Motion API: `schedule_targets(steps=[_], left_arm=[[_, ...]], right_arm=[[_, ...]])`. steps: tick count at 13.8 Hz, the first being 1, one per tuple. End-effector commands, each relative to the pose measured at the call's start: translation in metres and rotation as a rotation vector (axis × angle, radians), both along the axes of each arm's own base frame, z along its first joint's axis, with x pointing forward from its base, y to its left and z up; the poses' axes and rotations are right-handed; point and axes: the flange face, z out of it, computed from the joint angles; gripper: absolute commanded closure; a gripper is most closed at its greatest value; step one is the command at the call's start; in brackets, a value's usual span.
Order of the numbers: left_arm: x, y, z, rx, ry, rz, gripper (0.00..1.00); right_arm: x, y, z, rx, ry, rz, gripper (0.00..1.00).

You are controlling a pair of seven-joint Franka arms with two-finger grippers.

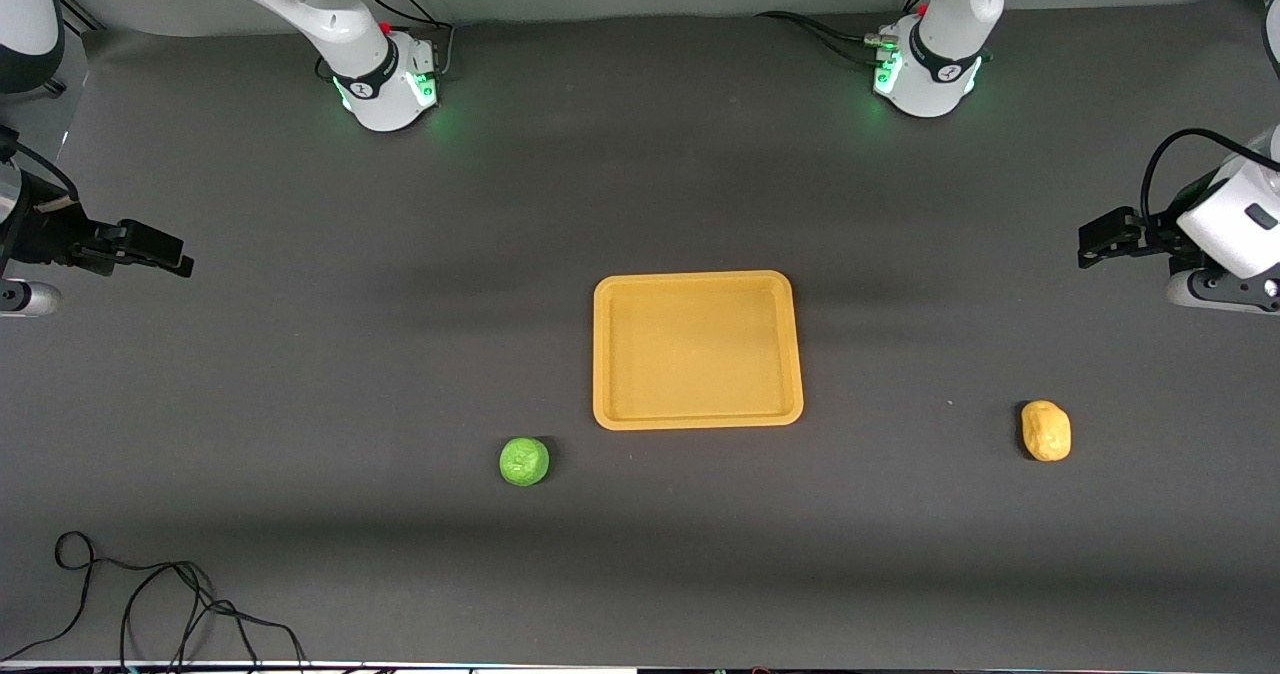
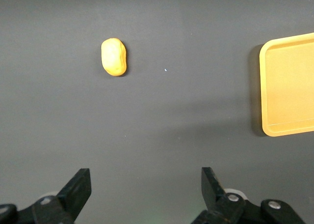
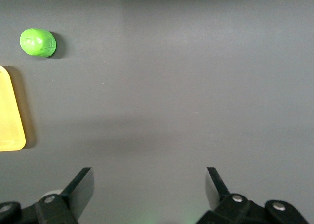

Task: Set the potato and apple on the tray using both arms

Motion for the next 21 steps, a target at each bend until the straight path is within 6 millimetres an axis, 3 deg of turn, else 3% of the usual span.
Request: schedule_targets(steps=[1,4,6,9,11,14,16,18,19,21], left_arm=[[-0.010,0.000,0.008,-0.005,-0.007,-0.013,0.00],[-0.007,0.001,0.002,-0.004,-0.004,-0.012,0.00],[-0.005,0.008,-0.012,0.002,0.008,-0.035,0.00],[0.010,0.041,-0.074,0.020,-0.012,-0.070,0.00],[0.020,0.045,-0.124,0.016,-0.028,-0.099,0.00],[0.053,0.060,-0.206,-0.009,0.037,-0.085,0.00],[0.068,0.070,-0.243,-0.014,0.008,-0.112,0.00],[0.078,0.092,-0.285,-0.024,-0.019,-0.142,0.00],[0.082,0.092,-0.309,-0.037,-0.016,-0.137,0.00],[0.096,0.092,-0.338,-0.046,-0.024,-0.134,0.00]], right_arm=[[-0.005,0.000,0.009,-0.009,-0.012,0.013,0.00],[-0.004,-0.001,0.008,-0.009,-0.012,0.009,0.00],[-0.003,-0.001,0.007,-0.010,-0.009,0.004,0.00],[-0.001,0.000,0.003,-0.009,-0.004,0.012,0.00],[0.001,0.000,0.002,-0.009,-0.003,0.013,0.00],[0.003,-0.001,0.003,-0.009,-0.007,0.013,0.00],[0.004,-0.001,0.004,-0.009,-0.012,0.013,0.00],[0.004,-0.001,0.004,-0.009,-0.015,0.013,0.00],[0.005,0.000,0.003,-0.008,-0.020,0.014,0.00],[0.015,0.006,0.002,-0.006,-0.030,0.026,0.00]])
